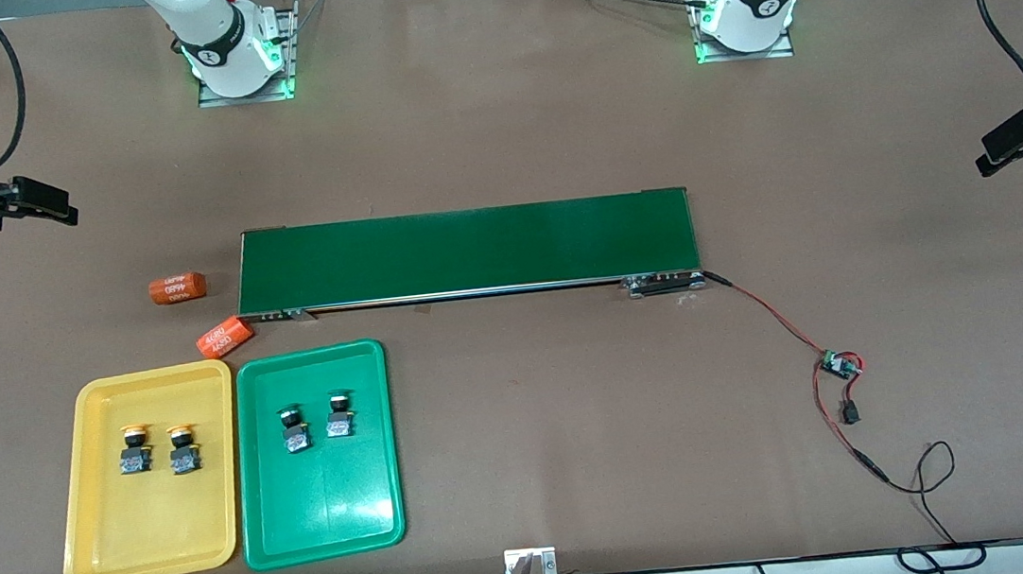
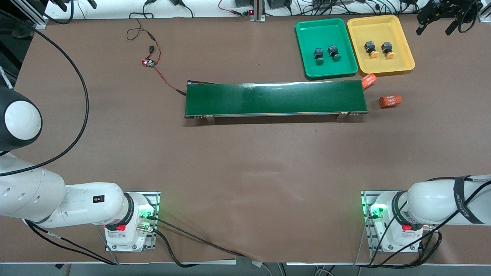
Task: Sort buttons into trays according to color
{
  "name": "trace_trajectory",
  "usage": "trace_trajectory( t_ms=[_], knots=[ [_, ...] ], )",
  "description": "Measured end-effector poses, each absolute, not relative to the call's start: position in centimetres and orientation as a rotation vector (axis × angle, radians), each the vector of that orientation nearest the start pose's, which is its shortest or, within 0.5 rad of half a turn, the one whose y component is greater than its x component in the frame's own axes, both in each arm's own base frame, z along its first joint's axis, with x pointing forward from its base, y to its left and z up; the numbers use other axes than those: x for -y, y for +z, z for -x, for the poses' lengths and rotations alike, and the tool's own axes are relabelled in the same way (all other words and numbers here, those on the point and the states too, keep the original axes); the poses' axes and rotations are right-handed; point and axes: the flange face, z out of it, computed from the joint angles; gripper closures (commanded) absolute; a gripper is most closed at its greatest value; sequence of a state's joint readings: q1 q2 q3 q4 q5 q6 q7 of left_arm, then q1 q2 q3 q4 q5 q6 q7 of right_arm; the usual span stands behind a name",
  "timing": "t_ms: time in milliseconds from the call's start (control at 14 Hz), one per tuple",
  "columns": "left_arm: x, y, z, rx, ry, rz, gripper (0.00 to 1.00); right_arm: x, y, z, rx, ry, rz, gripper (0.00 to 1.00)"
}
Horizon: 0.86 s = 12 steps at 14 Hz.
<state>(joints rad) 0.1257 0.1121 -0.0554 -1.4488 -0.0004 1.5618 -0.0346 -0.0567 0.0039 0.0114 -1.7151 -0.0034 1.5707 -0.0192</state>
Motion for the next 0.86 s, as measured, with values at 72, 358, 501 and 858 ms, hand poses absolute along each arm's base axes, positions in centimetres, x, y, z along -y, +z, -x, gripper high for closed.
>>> trace_trajectory(
  t_ms=[72, 358, 501, 858],
  knots=[
    [-4.33, 61.72, -58.70, 0.166, -0.002, 3.144, 0.00, 2.41, 55.21, -54.79, -0.037, 0.240, 3.131, 0.00],
    [-4.33, 61.82, -58.81, 0.165, -0.019, 3.144, 0.00, 2.43, 55.12, -54.94, -0.038, 0.241, 3.131, 0.00],
    [-4.34, 61.89, -58.90, 0.166, -0.032, 3.143, 0.00, 2.65, 55.10, -54.94, -0.044, 0.242, 3.130, 0.00],
    [-4.34, 61.93, -58.94, 0.166, -0.037, 3.143, 0.00, 2.69, 55.08, -55.07, -0.045, 0.231, 3.131, 0.00]
  ],
)
